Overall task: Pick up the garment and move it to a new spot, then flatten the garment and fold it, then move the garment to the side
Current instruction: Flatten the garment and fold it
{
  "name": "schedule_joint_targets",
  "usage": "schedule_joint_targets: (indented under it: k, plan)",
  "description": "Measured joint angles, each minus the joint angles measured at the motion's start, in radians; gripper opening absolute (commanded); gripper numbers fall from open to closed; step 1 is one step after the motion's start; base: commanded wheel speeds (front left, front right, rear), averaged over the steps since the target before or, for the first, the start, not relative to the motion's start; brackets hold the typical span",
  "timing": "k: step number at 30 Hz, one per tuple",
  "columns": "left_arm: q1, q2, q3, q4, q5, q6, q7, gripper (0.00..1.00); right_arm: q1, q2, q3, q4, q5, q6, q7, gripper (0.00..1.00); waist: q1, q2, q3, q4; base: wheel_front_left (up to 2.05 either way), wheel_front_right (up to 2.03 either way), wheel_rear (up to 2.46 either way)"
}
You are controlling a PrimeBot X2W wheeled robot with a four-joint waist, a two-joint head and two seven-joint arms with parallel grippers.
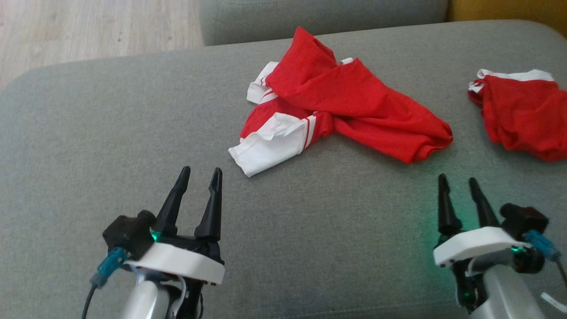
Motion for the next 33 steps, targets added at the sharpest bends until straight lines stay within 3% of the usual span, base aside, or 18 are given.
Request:
schedule_joint_targets:
  k: [13,28,29,30,33]
  plan:
    - [-0.040,0.000,-0.006,0.012,0.009,-0.010,0.000,1.00,-0.141,0.004,-0.135,0.142,-0.061,0.000,0.065,1.00,0.0000,0.0000,0.076,0.075,0.00,0.00,0.00]
    - [-0.071,0.000,-0.017,0.013,0.009,-0.017,0.000,1.00,-0.290,0.004,-0.187,0.340,-0.170,0.000,0.065,1.00,0.0000,0.0000,0.130,0.133,0.00,0.00,0.00]
    - [-0.071,0.000,-0.017,0.013,0.009,-0.017,0.000,1.00,-0.299,0.004,-0.183,0.349,-0.170,0.000,0.065,0.73,0.0000,0.0000,0.131,0.133,0.00,0.00,0.00]
    - [-0.071,0.000,-0.017,0.013,0.009,-0.017,0.000,1.00,-0.307,0.003,-0.178,0.356,-0.170,0.000,0.056,0.04,0.0000,0.0000,0.132,0.133,0.00,0.00,0.00]
    - [-0.072,0.000,-0.016,0.017,0.009,-0.017,0.000,1.00,-0.321,0.003,-0.156,0.376,-0.169,0.000,0.037,0.00,0.0000,0.0000,0.129,0.129,0.00,0.00,0.00]
